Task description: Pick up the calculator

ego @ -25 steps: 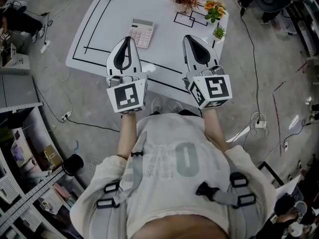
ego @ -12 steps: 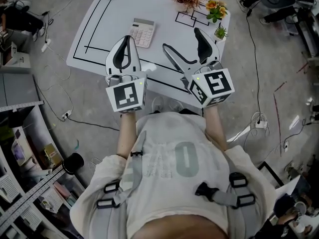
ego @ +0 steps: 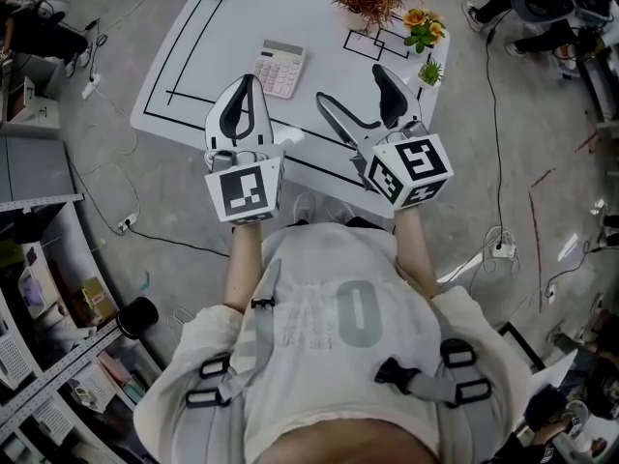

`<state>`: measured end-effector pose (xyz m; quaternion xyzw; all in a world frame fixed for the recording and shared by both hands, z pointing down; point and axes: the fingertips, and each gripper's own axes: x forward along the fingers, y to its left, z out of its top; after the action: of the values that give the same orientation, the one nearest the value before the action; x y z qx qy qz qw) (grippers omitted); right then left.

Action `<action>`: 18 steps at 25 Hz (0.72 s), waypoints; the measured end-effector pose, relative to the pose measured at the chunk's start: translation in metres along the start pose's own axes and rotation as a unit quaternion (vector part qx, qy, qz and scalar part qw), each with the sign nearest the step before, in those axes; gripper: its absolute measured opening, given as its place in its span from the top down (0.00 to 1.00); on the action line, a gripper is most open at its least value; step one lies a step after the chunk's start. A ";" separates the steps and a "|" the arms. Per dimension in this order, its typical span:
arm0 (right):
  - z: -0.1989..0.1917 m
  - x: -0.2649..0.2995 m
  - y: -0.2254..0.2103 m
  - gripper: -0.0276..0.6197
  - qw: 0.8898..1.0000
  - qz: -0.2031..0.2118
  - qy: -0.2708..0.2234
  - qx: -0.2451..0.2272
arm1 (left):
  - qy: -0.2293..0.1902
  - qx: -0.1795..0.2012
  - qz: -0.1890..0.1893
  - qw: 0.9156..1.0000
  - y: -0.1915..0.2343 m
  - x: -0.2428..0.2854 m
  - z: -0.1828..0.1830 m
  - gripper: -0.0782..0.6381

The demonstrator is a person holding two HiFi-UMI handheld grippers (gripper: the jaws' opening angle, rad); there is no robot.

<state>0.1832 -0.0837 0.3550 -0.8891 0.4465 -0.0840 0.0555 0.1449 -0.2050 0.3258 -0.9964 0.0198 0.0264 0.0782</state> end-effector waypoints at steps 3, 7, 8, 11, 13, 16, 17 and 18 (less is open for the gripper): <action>-0.002 0.004 0.000 0.29 1.000 0.008 0.008 0.000 | 0.004 0.000 0.001 1.000 0.001 0.001 -0.001 0.86; -0.003 0.016 -0.004 0.29 0.999 0.032 0.018 0.024 | 0.008 0.002 0.002 1.000 0.002 0.004 -0.004 0.86; -0.004 0.020 -0.006 0.29 0.999 0.037 0.022 0.031 | 0.009 0.001 0.003 1.000 0.003 0.004 -0.004 0.86; -0.009 0.039 -0.016 0.29 0.997 0.047 0.039 0.055 | 0.017 0.001 0.005 1.000 0.008 0.007 -0.010 0.86; -0.017 0.055 -0.024 0.29 0.994 0.056 0.060 0.072 | 0.024 -0.002 0.009 1.000 0.013 0.011 -0.016 0.86; -0.032 0.080 -0.030 0.29 0.988 0.076 0.093 0.097 | 0.036 -0.008 0.014 0.999 0.020 0.014 -0.027 0.86; -0.038 0.089 -0.032 0.29 0.986 0.080 0.102 0.105 | 0.040 -0.009 0.014 0.999 0.022 0.016 -0.030 0.86; -0.043 0.098 -0.035 0.29 0.984 0.084 0.112 0.113 | 0.043 -0.011 0.015 0.999 0.023 0.018 -0.033 0.86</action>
<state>0.2592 -0.1423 0.4133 -0.8214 0.5108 -0.2275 0.1123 0.1631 -0.2339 0.3536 -0.9970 0.0380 -0.0155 0.0661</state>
